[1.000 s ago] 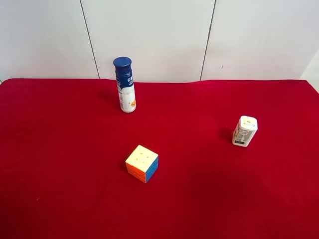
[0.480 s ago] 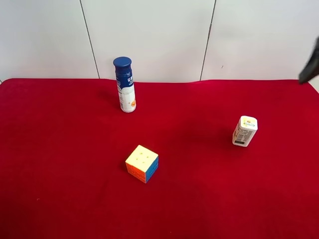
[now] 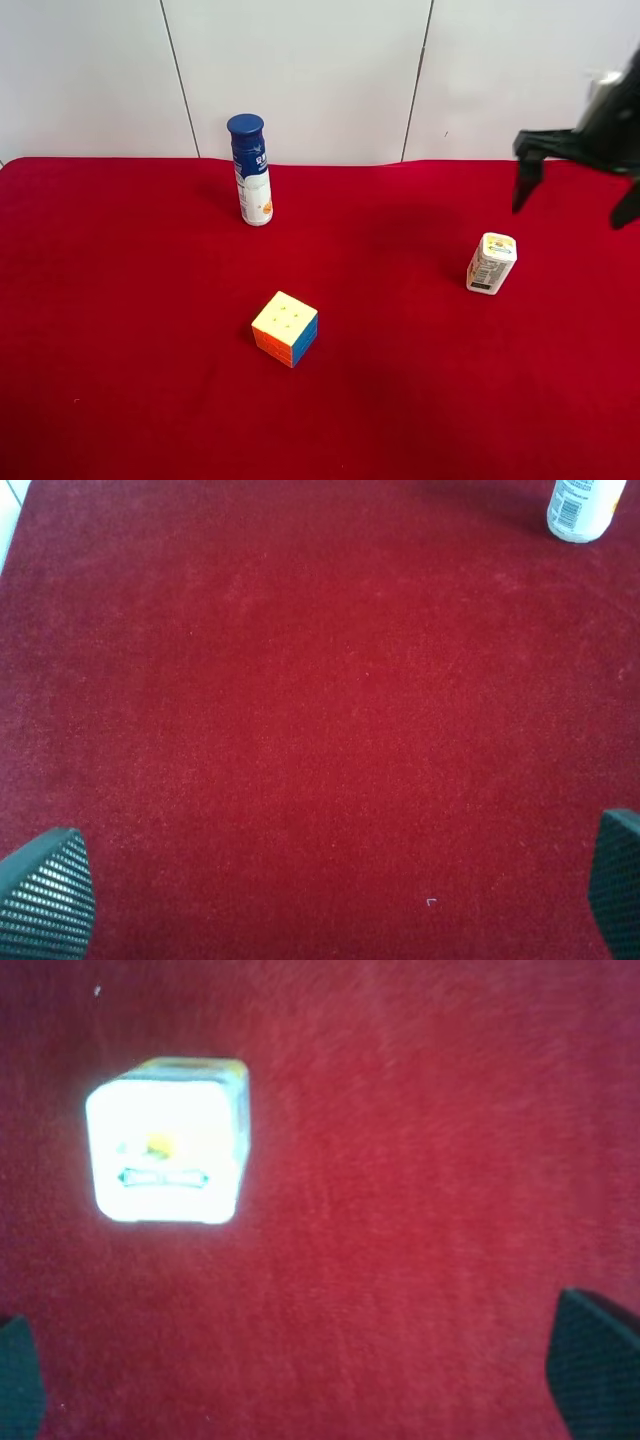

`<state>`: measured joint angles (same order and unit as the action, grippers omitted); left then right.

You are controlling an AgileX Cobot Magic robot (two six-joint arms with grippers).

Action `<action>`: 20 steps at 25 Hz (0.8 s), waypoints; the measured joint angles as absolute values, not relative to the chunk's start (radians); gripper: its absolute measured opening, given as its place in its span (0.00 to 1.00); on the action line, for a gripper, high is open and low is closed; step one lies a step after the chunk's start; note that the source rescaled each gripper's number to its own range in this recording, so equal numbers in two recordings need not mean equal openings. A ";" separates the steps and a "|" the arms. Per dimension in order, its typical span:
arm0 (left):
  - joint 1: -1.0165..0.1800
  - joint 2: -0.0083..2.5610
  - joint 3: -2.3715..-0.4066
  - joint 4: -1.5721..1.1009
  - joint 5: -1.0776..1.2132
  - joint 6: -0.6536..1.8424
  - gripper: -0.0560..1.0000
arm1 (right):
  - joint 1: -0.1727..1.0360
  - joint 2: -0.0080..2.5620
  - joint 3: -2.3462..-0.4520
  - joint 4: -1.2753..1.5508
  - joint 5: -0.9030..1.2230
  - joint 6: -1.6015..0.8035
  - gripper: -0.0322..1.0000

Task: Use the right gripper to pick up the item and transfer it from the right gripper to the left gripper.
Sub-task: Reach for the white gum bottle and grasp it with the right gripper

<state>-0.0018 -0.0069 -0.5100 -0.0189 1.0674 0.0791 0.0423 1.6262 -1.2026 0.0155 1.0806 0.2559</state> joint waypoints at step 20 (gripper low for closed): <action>-0.002 -0.007 -0.510 -0.019 1.067 0.079 1.00 | 0.098 1.889 -1.203 0.010 0.951 0.351 1.00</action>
